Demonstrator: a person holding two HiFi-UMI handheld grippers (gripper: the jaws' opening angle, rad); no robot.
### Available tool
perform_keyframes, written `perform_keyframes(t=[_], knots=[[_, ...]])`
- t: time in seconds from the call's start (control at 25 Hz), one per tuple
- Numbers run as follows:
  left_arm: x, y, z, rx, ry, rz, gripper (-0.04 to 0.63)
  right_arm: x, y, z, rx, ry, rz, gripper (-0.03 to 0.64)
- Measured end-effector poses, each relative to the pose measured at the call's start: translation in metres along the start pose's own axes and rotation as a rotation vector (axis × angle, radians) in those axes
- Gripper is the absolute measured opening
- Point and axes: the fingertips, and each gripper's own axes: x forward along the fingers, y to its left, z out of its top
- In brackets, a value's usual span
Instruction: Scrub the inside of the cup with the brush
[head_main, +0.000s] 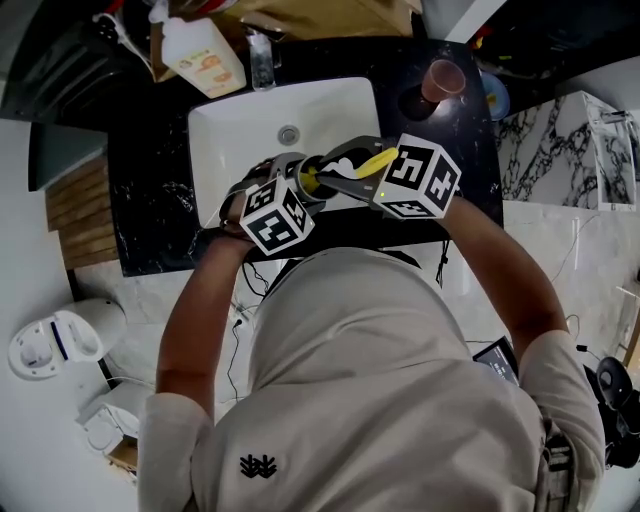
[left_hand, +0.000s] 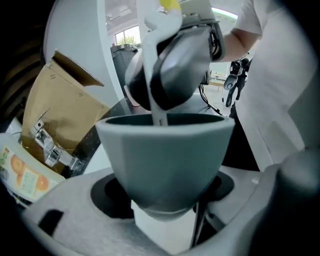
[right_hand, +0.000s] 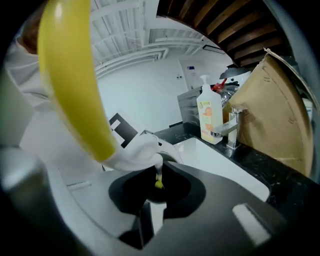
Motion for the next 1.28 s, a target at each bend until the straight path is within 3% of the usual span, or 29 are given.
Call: perform_keyframes(t=[0.16,0.64,0.88,1.12,1.28], knots=[[-0.004,0.005,-0.007,-0.027,-0.005,0.013,0.364,-0.008,0.003,-0.005,0.021,-0.001,0.01,0.048],[-0.004,0.016,-0.026,0.027,0.061,0.083,0.364,-0.063,0.006,0.018,0.04,-0.108,-0.024,0.048],[-0.003,0.012,-0.009,0.057,0.049,0.079,0.364,-0.033,-0.002,0.018,-0.013,-0.106,-0.095,0.048],[-0.004,0.011,-0.005,0.051,0.039,0.08,0.364,-0.007,0.0,-0.006,0.032,-0.04,-0.06,0.048],[-0.006,0.014,-0.009,0.039,0.032,0.091,0.364,-0.016,0.002,-0.004,0.055,-0.059,-0.05,0.048]])
